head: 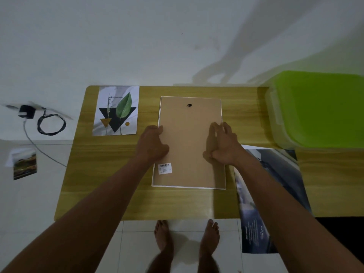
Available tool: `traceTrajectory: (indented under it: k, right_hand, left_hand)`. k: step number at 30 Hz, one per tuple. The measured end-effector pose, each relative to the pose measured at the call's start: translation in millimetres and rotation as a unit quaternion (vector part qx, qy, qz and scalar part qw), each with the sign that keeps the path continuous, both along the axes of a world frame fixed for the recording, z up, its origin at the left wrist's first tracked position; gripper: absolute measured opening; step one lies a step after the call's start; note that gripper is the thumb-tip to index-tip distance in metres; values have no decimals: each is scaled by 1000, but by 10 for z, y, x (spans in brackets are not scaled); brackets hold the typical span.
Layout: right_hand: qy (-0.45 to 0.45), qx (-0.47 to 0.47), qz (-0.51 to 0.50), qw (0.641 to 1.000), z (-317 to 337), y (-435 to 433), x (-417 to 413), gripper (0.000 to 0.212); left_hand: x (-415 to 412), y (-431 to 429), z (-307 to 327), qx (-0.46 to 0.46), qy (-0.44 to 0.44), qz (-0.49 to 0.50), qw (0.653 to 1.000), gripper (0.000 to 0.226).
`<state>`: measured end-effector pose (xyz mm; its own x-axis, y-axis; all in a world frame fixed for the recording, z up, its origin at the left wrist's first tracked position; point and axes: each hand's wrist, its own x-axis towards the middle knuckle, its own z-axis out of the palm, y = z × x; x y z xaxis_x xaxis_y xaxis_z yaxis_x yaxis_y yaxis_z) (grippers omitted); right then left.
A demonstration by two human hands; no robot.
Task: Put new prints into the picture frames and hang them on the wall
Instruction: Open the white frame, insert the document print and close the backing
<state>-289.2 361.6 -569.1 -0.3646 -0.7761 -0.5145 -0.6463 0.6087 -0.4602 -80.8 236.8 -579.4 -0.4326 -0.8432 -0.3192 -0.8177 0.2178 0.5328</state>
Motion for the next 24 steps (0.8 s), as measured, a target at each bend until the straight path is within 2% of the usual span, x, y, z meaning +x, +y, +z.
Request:
traceTrajectory:
  k: [3, 9, 13, 15, 18, 20, 22, 23, 24]
  right_hand:
    - [18, -26, 20, 999, 19, -30, 34, 82]
    - [25, -30, 40, 998, 77, -55, 42, 98]
    - [68, -20, 62, 996, 171, -151, -12, 83]
    - [67, -22, 46, 996, 153, -257, -66, 90]
    - [63, -23, 28, 997, 98, -461, -177, 112]
    - [64, -25, 30, 997, 70, -596, -260, 119]
    - [66, -14, 37, 997, 64, -704, -326, 125]
    - [68, -6, 44, 997, 55, -755, -353, 127]
    - [72, 2, 56, 996, 50, -802, -371, 129]
  left_hand:
    - [-37, 18, -9, -9, 1, 2, 1000, 82]
    - [-67, -20, -17, -15, -52, -32, 998, 90]
    - [-169, -58, 12, 17, -108, -58, 992, 91]
    - [-211, -77, 18, 16, -119, -58, 991, 92]
    - [-231, -90, 6, 9, -120, -59, 991, 96]
    - [-210, -103, 0, 2, -87, -25, 996, 82]
    - [-182, -124, -1, -26, -47, 10, 999, 52]
    - [-170, -133, 13, -36, -40, 16, 998, 45]
    - [-162, -139, 30, -38, -38, 16, 998, 46]
